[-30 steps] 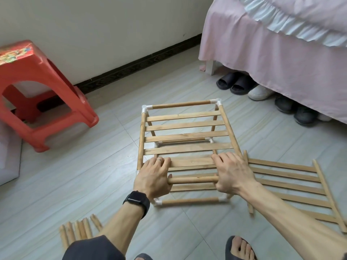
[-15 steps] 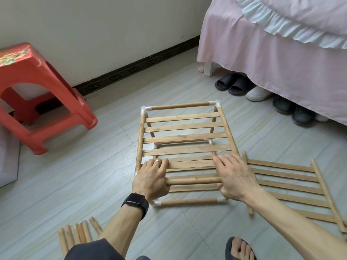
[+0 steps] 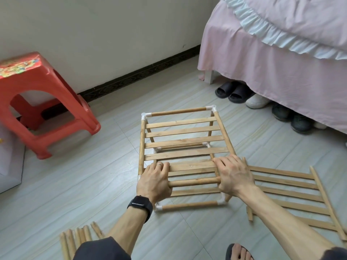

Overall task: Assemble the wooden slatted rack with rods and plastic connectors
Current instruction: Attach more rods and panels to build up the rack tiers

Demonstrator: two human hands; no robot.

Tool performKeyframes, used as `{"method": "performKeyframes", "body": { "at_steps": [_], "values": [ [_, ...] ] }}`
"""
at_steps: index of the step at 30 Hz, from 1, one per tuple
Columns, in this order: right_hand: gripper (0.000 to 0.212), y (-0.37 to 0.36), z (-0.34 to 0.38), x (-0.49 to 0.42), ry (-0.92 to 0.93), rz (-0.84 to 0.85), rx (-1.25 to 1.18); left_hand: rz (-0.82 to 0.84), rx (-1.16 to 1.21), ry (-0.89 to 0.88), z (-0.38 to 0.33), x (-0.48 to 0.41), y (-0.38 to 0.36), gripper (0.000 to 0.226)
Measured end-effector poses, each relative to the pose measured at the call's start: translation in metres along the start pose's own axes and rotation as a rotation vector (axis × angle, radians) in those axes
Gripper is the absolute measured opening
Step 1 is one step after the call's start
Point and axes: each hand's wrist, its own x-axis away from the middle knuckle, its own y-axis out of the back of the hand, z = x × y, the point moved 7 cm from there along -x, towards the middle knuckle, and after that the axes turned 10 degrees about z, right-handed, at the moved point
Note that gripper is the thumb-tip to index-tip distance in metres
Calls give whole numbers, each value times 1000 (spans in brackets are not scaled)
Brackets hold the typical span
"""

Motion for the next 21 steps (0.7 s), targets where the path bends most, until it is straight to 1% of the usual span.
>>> {"method": "performKeyframes", "body": {
  "at_steps": [2,3,5,6,8,10,12,14,15,17,21],
  "values": [
    [57,1,-3,-1,-22,83,27,46,27,16,-8,5,0,40],
    [63,4,-6,-2,-49,136,40,56,31,4,-11,8,1,45],
    [75,7,-11,-4,-147,258,26,72,-3,-34,-12,17,-4,66],
    [81,8,-12,-3,-198,316,14,63,-27,-38,-8,24,-7,75],
    [93,6,-1,0,-250,408,4,-12,-17,18,10,43,-14,79],
    [104,0,25,5,-208,453,-28,-51,41,62,25,63,-22,71],
    [105,-7,62,9,-83,469,-65,-55,102,34,29,72,-30,59],
    [101,-11,98,11,62,453,-44,-37,207,51,33,72,-33,65],
    [100,-13,112,8,111,435,-21,-67,254,85,38,71,-30,67],
    [99,-14,126,-2,133,438,10,-104,303,148,47,64,-26,68],
    [98,-9,131,-18,109,508,49,-53,291,168,62,50,-27,83]
  ]
}}
